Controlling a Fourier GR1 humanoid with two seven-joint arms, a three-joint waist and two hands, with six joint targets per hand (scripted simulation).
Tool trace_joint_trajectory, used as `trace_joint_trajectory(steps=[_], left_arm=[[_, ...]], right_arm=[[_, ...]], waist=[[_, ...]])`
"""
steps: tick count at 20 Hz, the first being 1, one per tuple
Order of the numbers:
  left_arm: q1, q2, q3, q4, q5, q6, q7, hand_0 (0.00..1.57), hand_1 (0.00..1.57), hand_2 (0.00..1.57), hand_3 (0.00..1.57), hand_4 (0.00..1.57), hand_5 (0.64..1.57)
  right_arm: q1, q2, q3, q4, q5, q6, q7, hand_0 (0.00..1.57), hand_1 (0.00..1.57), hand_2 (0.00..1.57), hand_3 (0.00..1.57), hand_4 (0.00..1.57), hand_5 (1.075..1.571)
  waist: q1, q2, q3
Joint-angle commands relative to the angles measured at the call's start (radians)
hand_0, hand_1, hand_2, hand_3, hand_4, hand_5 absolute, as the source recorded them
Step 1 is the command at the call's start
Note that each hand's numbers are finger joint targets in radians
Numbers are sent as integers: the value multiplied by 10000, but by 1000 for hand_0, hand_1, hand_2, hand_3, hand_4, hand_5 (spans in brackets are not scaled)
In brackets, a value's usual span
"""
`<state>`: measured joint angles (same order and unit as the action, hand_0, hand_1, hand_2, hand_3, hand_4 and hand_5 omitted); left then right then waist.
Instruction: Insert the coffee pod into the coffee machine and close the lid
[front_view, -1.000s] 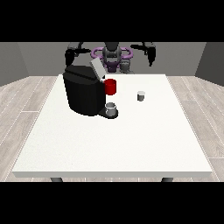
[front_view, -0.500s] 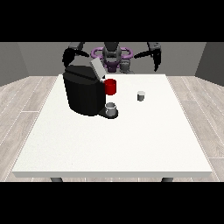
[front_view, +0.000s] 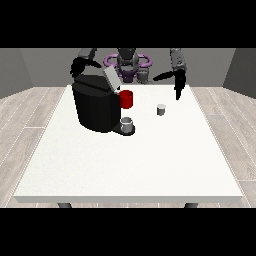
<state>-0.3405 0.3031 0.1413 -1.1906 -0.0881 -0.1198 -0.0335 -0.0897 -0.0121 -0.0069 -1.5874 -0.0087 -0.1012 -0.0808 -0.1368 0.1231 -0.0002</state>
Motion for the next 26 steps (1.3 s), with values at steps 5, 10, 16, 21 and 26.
trace_joint_trajectory(steps=[5, 10, 16, 21, 26], left_arm=[[-1362, 128, 114, 1975, -590, 314, -56, 0, 0, 0, 0, 0, 1571], [-1536, 628, -35, 2941, -1139, -7, -589, 0, 0, 0, 0, 0, 1571], [-1893, 377, -557, 3778, -2121, 528, -488, 105, 105, 502, 0, 0, 1571], [-2518, 888, -187, 4676, -2313, 732, -939, 807, 807, 847, 501, 0, 1571], [-2468, 1064, -775, 4966, -3192, 798, -994, 580, 580, 719, 472, 0, 1571]], right_arm=[[-596, -136, -131, 744, -123, 128, -389, 0, 0, 0, 0, 337, 1571], [-1073, -523, -541, 594, -251, -31, 921, 0, 0, 0, 0, 372, 1571], [-918, 92, 253, 1023, 540, -743, 688, 0, 0, 0, 0, 423, 1571], [-1895, -81, 102, 795, 776, -1091, 1347, 0, 0, 0, 0, 412, 1571], [-1413, -152, -66, 1294, 406, -604, 739, 0, 0, 0, 0, 386, 1571]], waist=[[-110, 710, 2], [-37, 613, 0], [-46, 532, -1], [-118, 1135, -6], [-177, 901, 0]])
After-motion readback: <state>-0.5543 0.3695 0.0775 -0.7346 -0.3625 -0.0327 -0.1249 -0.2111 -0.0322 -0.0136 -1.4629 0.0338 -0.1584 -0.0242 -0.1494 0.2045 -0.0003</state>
